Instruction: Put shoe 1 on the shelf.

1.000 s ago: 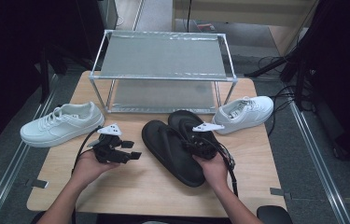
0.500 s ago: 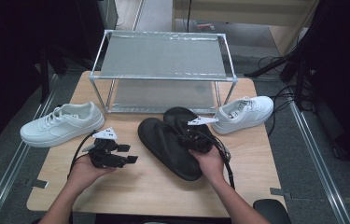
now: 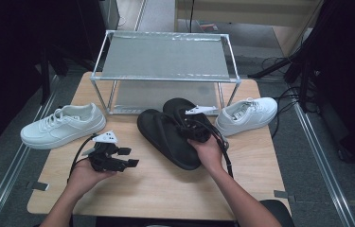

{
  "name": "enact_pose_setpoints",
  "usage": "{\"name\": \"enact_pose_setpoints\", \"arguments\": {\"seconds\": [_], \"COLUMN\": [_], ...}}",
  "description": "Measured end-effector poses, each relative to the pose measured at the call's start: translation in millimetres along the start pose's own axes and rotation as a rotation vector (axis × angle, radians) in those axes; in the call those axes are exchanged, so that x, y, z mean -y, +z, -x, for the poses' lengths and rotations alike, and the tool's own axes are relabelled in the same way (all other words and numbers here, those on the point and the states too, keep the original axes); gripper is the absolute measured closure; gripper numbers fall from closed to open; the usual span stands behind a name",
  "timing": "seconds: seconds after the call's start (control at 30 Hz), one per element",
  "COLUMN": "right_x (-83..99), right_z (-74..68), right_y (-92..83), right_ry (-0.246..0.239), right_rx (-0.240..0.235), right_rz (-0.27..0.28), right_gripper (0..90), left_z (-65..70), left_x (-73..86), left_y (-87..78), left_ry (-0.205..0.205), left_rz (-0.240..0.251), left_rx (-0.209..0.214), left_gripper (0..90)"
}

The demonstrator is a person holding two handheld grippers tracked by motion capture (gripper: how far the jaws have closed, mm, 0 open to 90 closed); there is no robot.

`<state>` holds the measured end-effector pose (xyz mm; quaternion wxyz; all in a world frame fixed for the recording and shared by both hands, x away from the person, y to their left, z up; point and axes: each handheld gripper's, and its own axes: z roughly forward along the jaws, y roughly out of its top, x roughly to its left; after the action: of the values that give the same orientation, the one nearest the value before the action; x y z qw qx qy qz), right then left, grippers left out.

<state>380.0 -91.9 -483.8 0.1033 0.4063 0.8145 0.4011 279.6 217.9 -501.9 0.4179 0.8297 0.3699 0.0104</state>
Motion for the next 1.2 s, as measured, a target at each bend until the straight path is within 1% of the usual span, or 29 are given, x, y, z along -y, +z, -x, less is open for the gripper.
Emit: {"name": "enact_pose_setpoints", "arguments": {"seconds": [0.1, 0.2, 0.43, 0.57, 0.63, 0.67, 0.77, 0.87, 0.97, 1.0, 1.07, 1.2], "right_x": [-7.5, -14.0, -24.9, -29.5, -32.8, -34.3, -38.9, -44.3, -49.3, -50.0, -50.0, -45.3], "right_z": [5.7, 11.5, 20.2, 22.6, 24.0, 24.5, 25.5, 26.4, 24.2, 24.2, 23.6, 23.1], "right_y": [4.9, 9.9, 22.8, 30.1, 33.4, 34.8, 40.0, 47.2, 54.7, 56.8, 60.2, 69.0], "right_ry": [0.005, 0.019, 0.057, 0.081, 0.093, 0.106, 0.112, 0.13, 0.15, 0.149, 0.164, 0.205], "right_rx": [0.015, 0.027, 0.025, 0.038, 0.04, 0.041, 0.059, 0.079, 0.089, 0.093, 0.095, 0.112], "right_rz": [0.0, -0.005, -0.006, 0.013, 0.013, 0.016, 0.031, 0.025, 0.037, 0.048, 0.066, 0.059], "right_gripper": [75.4, 75.4, 75.4, 75.4, 75.4, 75.4, 75.4, 75.4, 75.4, 75.3, 75.3, 75.3], "left_z": [-0.2, 0.1, 0.5, 0.4, 0.3, 0.2, 0.2, 0.0, -0.5, -0.6, -1.2, -2.4], "left_x": [-0.1, -0.2, -0.8, -1.6, -2.3, -2.8, -4.3, -6.2, -8.0, -8.9, -10.3, -12.9], "left_y": [-0.4, -0.3, 0.0, 0.0, 0.7, 1.2, 2.4, 3.5, 4.2, 4.1, 4.3, 4.6], "left_ry": [-0.005, -0.001, -0.001, -0.001, 0.003, 0.003, 0.011, 0.018, 0.02, 0.021, 0.021, 0.029], "left_rz": [0.001, 0.002, 0.005, 0.008, 0.006, 0.004, 0.004, 0.003, 0.008, 0.008, 0.008, 0.008], "left_rx": [0.0, 0.002, 0.007, 0.011, 0.013, 0.014, 0.018, 0.024, 0.029, 0.029, 0.032, 0.034], "left_gripper": [35.9, 35.9, 35.9, 35.9, 35.9, 36.0, 36.0, 35.9, 35.9, 35.9, 36.0, 36.0]}}
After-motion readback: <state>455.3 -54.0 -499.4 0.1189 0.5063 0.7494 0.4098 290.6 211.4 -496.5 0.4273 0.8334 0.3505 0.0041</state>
